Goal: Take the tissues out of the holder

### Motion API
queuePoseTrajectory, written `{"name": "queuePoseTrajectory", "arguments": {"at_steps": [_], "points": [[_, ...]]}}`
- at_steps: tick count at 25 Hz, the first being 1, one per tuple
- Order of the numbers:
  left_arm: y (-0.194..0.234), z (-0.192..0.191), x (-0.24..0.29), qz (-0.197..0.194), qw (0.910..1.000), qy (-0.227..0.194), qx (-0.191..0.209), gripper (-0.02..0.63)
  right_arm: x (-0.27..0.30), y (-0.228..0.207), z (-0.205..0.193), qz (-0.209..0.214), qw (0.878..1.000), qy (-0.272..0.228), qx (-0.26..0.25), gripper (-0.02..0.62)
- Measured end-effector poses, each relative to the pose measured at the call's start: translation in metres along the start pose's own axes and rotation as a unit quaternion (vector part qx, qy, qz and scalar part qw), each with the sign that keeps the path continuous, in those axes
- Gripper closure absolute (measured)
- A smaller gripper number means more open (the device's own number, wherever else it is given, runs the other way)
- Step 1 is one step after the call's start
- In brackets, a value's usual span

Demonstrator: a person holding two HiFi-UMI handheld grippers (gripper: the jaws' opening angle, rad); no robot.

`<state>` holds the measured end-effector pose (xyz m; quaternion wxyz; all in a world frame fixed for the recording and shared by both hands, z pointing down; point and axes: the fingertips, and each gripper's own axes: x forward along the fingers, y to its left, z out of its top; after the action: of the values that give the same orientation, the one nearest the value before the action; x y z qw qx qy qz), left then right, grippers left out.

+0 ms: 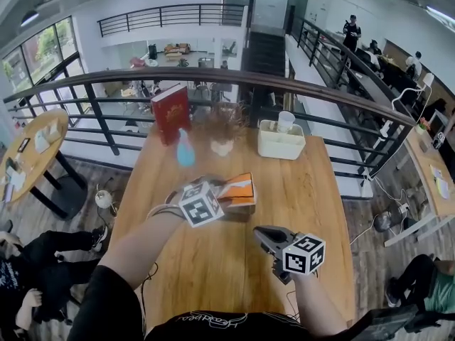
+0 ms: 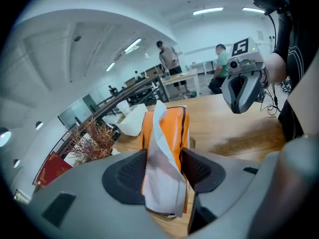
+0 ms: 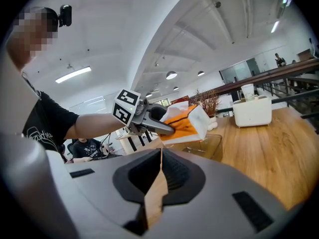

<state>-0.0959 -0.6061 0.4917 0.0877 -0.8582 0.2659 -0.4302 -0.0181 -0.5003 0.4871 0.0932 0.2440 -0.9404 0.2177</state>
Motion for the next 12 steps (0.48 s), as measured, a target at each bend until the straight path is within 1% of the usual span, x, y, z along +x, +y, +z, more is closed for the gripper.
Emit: {"name": "queuePoseTrajectory", "arguments": {"at_steps": [4, 7, 9, 12], "points": [[-0.012, 0.008, -0.030, 0.022, 0.9993, -0.027, -0.016, 0.379, -0.008, 0.016, 0.001, -0.007, 1.000, -0.010, -0.003, 0.577], [-0.029, 0.016, -0.053, 0.021, 0.9978, -0.055, -0.032, 0.379, -0.015, 0.030, -0.004, -0.010, 1.000, -0.007, -0.003, 0.577], [-0.041, 0.022, -0.070, 0.020, 0.9962, -0.073, -0.042, 0.379, -0.021, 0.041, -0.006, -0.013, 1.000, -0.005, -0.012, 0.577], [-0.064, 0.033, -0.098, 0.015, 0.9921, -0.104, -0.069, 0.379, -0.032, 0.062, -0.007, -0.013, 1.000, -0.009, -0.021, 0.577]]}}
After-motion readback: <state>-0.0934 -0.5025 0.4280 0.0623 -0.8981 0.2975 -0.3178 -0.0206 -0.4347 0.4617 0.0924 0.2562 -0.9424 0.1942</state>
